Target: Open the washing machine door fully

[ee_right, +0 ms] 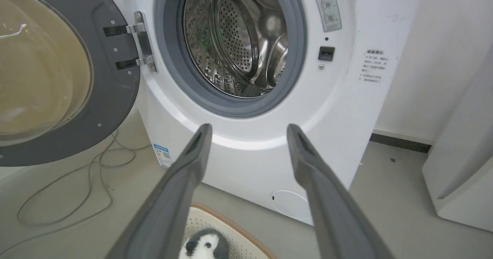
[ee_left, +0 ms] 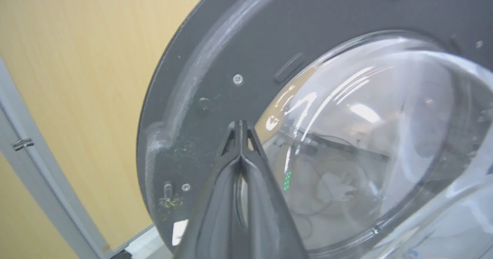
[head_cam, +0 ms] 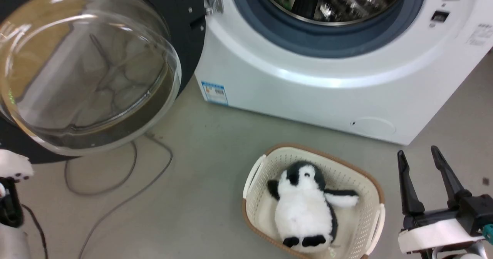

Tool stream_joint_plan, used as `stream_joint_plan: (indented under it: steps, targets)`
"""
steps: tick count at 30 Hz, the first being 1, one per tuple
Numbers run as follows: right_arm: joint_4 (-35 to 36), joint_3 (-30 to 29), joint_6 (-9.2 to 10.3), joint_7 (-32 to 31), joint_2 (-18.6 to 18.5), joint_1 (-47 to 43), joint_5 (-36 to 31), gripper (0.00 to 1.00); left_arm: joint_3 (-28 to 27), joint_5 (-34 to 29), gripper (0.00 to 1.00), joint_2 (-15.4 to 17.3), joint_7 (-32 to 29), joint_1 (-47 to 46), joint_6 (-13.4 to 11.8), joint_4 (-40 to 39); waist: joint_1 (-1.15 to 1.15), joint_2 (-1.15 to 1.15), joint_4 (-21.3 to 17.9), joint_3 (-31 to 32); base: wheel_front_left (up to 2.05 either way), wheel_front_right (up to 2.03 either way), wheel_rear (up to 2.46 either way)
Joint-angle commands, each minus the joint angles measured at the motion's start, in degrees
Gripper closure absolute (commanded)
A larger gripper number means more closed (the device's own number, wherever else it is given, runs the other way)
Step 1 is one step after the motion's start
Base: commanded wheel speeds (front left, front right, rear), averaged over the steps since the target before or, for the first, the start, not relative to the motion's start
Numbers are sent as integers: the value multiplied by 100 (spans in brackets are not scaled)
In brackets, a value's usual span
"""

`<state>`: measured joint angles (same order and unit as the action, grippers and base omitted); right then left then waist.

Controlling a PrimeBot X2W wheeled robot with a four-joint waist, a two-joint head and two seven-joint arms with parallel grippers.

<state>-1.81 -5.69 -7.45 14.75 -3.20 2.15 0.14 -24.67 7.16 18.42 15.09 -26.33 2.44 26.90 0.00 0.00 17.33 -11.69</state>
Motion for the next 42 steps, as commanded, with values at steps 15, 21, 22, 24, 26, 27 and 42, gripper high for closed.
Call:
stream_joint_plan:
  steps: [15,21,22,24,26,27,42]
  targets:
    - [308,-205,-3,25,32,-350,337,0,778,-212,100,-1113,-9,1343,409,-1934,0,0,-498,684,0,0,0]
    - [384,-228,-3,25,32,-471,432,0,1280,-142,100,-1308,-9,1726,476,-2129,0,0,-740,811,0,0,0]
    - [386,-221,-3,25,32,-486,444,0,1362,-138,100,-1333,-9,1777,481,-2147,0,0,-784,833,0,0,0]
    - [392,-211,-3,25,32,-522,470,0,1532,-114,100,-1378,-9,1875,488,-2149,0,0,-860,868,0,0,0]
    - [390,-203,-3,25,32,-555,494,0,1686,-66,100,-1414,-9,1973,494,-2122,0,0,-952,901,0,0,0]
    - [385,-210,-3,25,32,-569,508,0,1751,-58,100,-1427,-9,2013,495,-2105,0,0,-994,912,0,0,0]
    - [235,-88,-3,25,32,-770,631,0,2086,-190,0,-1527,-9,2448,383,-1985,0,0,-1500,1112,0,0,0]
